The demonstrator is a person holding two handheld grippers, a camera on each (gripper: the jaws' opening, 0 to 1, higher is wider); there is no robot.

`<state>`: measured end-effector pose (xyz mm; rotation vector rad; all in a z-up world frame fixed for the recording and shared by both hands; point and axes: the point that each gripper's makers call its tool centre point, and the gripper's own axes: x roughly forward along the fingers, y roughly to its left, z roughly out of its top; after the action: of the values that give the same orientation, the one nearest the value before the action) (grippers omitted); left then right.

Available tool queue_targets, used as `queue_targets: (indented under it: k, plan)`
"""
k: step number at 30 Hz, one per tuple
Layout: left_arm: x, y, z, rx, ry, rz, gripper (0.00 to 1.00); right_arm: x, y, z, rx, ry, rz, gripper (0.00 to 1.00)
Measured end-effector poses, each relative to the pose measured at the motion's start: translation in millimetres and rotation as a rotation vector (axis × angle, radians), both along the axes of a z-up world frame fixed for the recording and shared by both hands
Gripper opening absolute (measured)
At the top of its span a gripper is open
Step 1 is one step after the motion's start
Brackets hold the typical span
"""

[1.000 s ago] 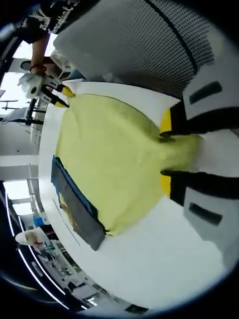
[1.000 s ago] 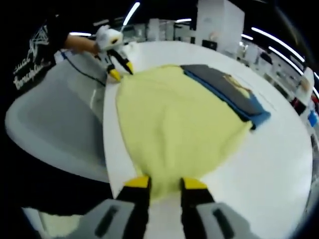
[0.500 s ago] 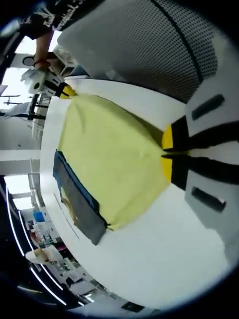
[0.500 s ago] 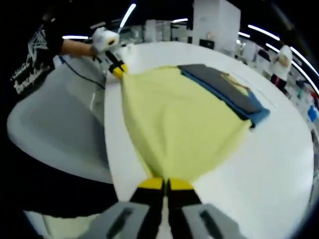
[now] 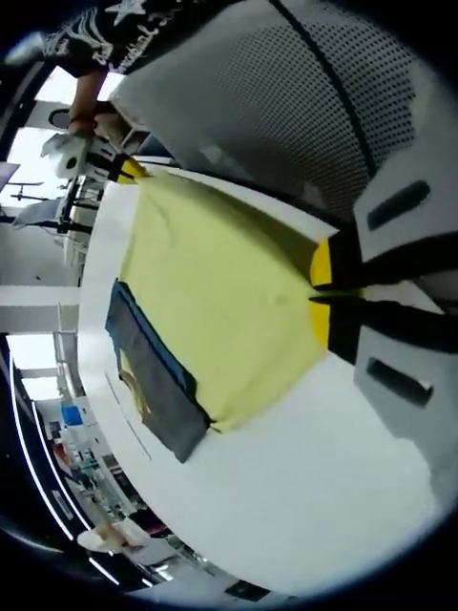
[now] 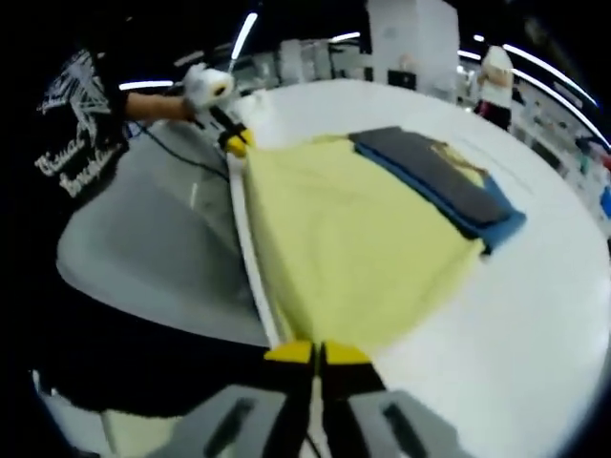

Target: Fold the garment on the visible template until the final outline fits inside the template.

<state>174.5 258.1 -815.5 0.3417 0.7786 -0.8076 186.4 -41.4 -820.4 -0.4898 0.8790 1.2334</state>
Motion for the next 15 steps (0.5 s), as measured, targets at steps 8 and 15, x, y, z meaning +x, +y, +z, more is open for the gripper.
queue_targets:
  k: [8,15]
  plan:
    - [-10.2,1.2,12.8,-0.031,0.012,-0.002,0.00,-10.0,-3.3,16.4,-0.012,-0.013,0.026,0.00]
    - [3.9,4.9,42.6,-0.046,-0.046,0.021,0.00,13.1,-4.2,42.4,0.011,-0.107,-0.018,0.00]
